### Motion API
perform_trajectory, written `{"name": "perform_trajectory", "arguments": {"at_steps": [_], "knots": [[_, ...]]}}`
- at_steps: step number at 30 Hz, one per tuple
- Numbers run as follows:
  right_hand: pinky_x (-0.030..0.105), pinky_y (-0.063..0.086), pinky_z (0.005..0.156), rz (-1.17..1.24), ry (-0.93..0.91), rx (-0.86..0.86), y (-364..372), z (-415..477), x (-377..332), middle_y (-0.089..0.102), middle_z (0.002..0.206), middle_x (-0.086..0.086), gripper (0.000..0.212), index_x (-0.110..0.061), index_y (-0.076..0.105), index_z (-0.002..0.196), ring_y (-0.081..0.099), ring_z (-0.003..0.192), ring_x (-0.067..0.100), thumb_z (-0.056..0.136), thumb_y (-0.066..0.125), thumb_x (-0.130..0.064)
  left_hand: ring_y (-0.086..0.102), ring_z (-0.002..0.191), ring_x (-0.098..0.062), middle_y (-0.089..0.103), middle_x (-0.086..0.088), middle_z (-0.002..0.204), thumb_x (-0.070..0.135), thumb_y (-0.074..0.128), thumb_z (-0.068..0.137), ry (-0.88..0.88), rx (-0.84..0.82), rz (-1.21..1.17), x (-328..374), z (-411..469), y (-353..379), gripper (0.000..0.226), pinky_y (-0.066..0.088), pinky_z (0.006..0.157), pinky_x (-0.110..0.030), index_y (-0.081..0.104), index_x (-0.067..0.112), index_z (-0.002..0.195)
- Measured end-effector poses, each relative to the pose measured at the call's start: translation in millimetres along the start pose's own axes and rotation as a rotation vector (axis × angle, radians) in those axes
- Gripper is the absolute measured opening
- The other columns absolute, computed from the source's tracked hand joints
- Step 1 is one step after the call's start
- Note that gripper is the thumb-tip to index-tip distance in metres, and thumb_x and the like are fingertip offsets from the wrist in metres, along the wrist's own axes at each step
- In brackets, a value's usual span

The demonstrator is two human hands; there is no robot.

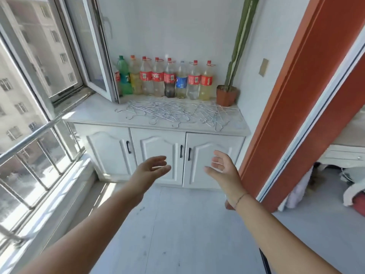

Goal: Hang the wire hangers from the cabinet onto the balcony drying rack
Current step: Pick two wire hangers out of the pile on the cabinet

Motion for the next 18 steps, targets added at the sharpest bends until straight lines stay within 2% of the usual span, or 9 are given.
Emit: {"name": "perform_trajectory", "arguments": {"at_steps": [7,13,18], "knots": [[0.023,0.039,0.086,0.0,0.014,0.004,-14,147,-4,0.05,0.12,0.005,0.05,-0.024,0.046,0.122,0.052,0.112,0.017,0.08,0.068,-0.008,0.06,0.109,-0.009,0.064,0.001,0.117,0.037,0.071,0.064,0.0,0.015,-0.03,21,138,14,0.059,0.041,0.103,-0.036,0.06,0.022,0.119],[0.02,0.04,0.081,0.012,0.023,0.013,-4,262,17,0.052,0.12,0.004,0.049,-0.026,0.048,0.12,0.052,0.11,0.014,0.079,0.068,-0.008,0.06,0.108,-0.008,0.064,0.001,0.115,0.038,0.07,0.064,-0.012,0.001,-0.017,19,250,8,0.056,0.042,0.099,-0.032,0.06,0.023,0.118],[0.028,0.043,0.093,-0.006,0.037,0.072,1,356,35,0.053,0.117,0.003,0.047,-0.024,0.05,0.12,0.052,0.111,0.014,0.079,0.069,-0.011,0.06,0.101,-0.008,0.065,0.002,0.11,0.037,0.071,0.065,-0.03,-0.041,-0.013,16,351,4,0.054,0.041,0.095,-0.029,0.061,0.023,0.116]]}}
Point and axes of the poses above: each hand's wrist, its own z-axis towards the middle knuckle, its own y-axis out of the palm, x = y × z, the point moved 4 cm from there along z, towards the middle knuckle
